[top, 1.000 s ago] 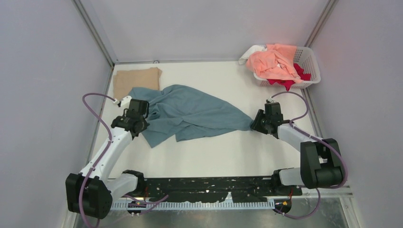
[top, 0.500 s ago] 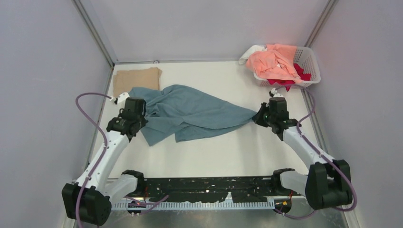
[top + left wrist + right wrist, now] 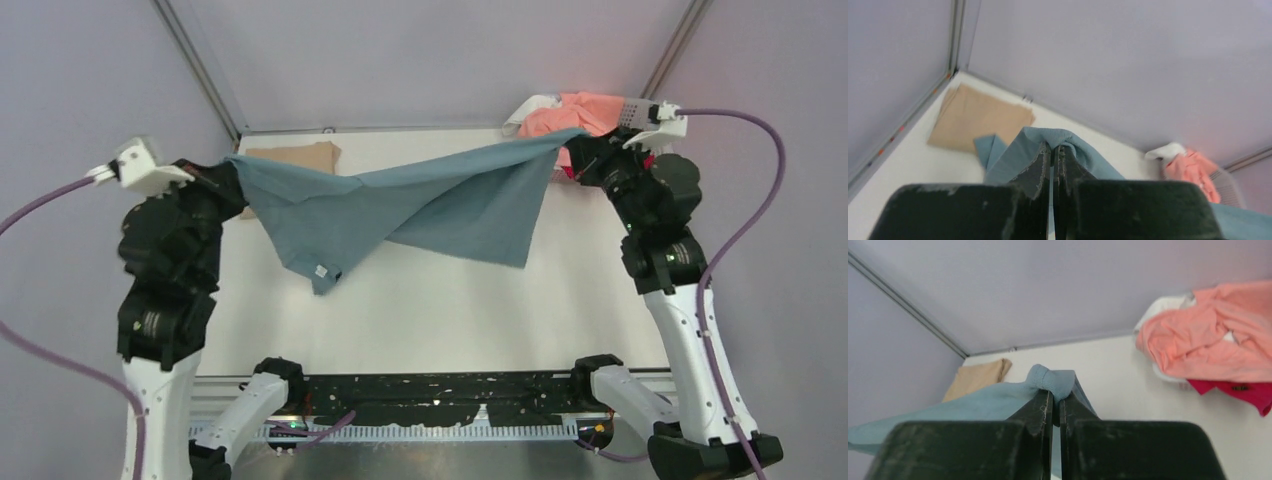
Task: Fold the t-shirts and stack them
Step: Flatten out the tshirt
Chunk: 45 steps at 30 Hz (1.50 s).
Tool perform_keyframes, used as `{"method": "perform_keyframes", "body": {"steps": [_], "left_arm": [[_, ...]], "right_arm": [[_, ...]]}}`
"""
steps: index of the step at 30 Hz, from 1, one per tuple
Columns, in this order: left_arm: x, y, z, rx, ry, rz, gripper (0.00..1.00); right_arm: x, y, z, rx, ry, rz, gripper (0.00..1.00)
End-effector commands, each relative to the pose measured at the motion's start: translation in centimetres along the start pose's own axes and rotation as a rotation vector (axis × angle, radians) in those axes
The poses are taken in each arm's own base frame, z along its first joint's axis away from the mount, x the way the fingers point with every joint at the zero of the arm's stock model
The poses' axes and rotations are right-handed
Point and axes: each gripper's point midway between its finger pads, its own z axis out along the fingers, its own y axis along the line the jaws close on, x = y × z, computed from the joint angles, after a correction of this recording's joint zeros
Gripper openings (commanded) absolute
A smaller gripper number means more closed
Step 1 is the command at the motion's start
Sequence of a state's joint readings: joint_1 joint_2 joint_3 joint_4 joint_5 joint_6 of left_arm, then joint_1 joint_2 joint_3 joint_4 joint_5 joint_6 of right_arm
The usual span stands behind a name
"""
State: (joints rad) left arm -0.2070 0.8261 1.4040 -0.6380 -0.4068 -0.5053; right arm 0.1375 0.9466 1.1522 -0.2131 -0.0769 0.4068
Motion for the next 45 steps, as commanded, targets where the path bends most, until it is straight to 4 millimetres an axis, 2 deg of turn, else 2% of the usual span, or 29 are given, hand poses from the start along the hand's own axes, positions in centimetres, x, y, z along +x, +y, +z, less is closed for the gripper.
{"method": "perform_keyframes", "body": {"steps": [1,2,3,4,5,8,9,10,14,17,21,24,26,28,30,31,32,33,34,35,36,37,38,39,40,42,43,44,45], "left_arm": [[-9.9,-2.6,-6.6,0.185,-0.263,0.005,0.0],[-11.2,-3.0,-7.9,0.218,-0.291,0.021,0.0],[-12.5,-3.4,-9.2,0.248,-0.32,0.027,0.0],[-13.8,-3.7,-10.6,0.275,-0.349,0.031,0.0],[-14.8,-4.1,-11.8,0.303,-0.369,0.044,0.0],[-17.5,-4.7,-15.4,0.373,-0.428,0.058,0.0],[-18.2,-4.9,-16.6,0.396,-0.446,0.06,0.0],[-18.9,-4.9,-17.7,0.416,-0.465,0.058,0.0],[-21.3,-4.9,-21.4,0.464,-0.548,0.046,0.0],[-22.7,-4.9,-22.5,0.47,-0.587,0.044,0.0],[-24.3,-5.4,-22.9,0.473,-0.618,0.04,0.0],[-25.1,-6.0,-22.3,0.47,-0.634,0.038,0.0],[-25.7,-6.5,-21.2,0.46,-0.644,0.034,0.0],[-25.7,-7.1,-19.1,0.436,-0.629,0.042,0.0],[-24.7,-7.7,-14.9,0.378,-0.572,0.052,0.0],[-23.6,-8.0,-12.0,0.341,-0.529,0.065,0.0],[-22.0,-8.3,-8.7,0.298,-0.475,0.079,0.0],[-20.2,-8.5,-5.4,0.257,-0.416,0.1,0.0],[-17.0,-8.8,-0.6,0.211,-0.326,0.134,0.0],[-14.4,-9.1,2.7,0.188,-0.262,0.162,0.0],[-11.6,-9.3,5.9,0.179,-0.204,0.191,0.0],[-8.3,-9.6,9.0,0.181,-0.141,0.225,0.0],[-5.3,-9.8,11.6,0.19,-0.088,0.252,0.0],[-2.1,-9.7,14.0,0.195,-0.038,0.268,0.0],[1.2,-9.7,16.1,0.213,0.019,0.283,0.0],[7.1,-9.4,19.7,0.241,0.118,0.305,0.0],[9.8,-9.0,21.3,0.236,0.167,0.309,0.0],[12.4,-8.6,22.7,0.233,0.215,0.323,0.0],[15.0,-8.1,24.3,0.226,0.26,0.346,0.0]], "right_arm": [[-9.5,4.1,-6.1,-0.077,-0.244,-0.088,0.06],[-11.2,4.9,-8.0,-0.09,-0.296,-0.095,0.06],[-11.7,5.1,-8.9,-0.09,-0.308,-0.103,0.06],[-13.2,5.7,-10.9,-0.099,-0.361,-0.106,0.06],[-13.6,5.9,-11.9,-0.097,-0.374,-0.112,0.06],[-16.4,7.3,-16.8,-0.125,-0.482,-0.125,0.06],[-16.6,7.4,-17.6,-0.124,-0.486,-0.132,0.06],[-17.6,8.0,-19.4,-0.138,-0.523,-0.138,0.06],[-19.0,9.2,-23.2,-0.166,-0.577,-0.16,0.06],[-19.6,9.2,-24.7,-0.155,-0.599,-0.165,0.06],[-20.7,9.2,-26.9,-0.135,-0.652,-0.167,0.06],[-21.0,8.6,-26.9,-0.099,-0.659,-0.166,0.06],[-20.7,7.9,-25.9,-0.064,-0.64,-0.163,0.06],[-20.1,6.8,-24.1,-0.018,-0.604,-0.158,0.06],[-18.5,5.1,-21.4,0.045,-0.544,-0.145,0.06],[-16.7,3.9,-19.2,0.08,-0.487,-0.14,0.06],[-15.9,3.0,-18.0,0.109,-0.47,-0.122,0.06],[-13.2,1.3,-15.2,0.15,-0.392,-0.107,0.06],[-12.0,0.2,-14.0,0.186,-0.364,-0.094,0.06],[-8.7,-1.7,-11.4,0.234,-0.278,-0.072,0.06],[-7.4,-2.7,-10.3,0.264,-0.256,-0.059,0.06],[-3.6,-4.7,-8.0,0.311,-0.166,-0.041,0.06],[-2.4,-5.5,-7.0,0.331,-0.151,-0.029,0.06],[1.4,-7.4,-5.3,0.377,-0.067,-0.016,0.06],[3.3,-8.5,-4.0,0.402,-0.029,-0.012,0.06],[8.9,-11.6,-2.3,0.474,0.091,-0.005,0.06],[9.6,-12.2,-1.6,0.484,0.097,0.008,0.06],[12.1,-13.5,-0.7,0.511,0.16,0.008,0.06],[12.6,-14.1,0.1,0.507,0.163,0.022,0.06]]}}
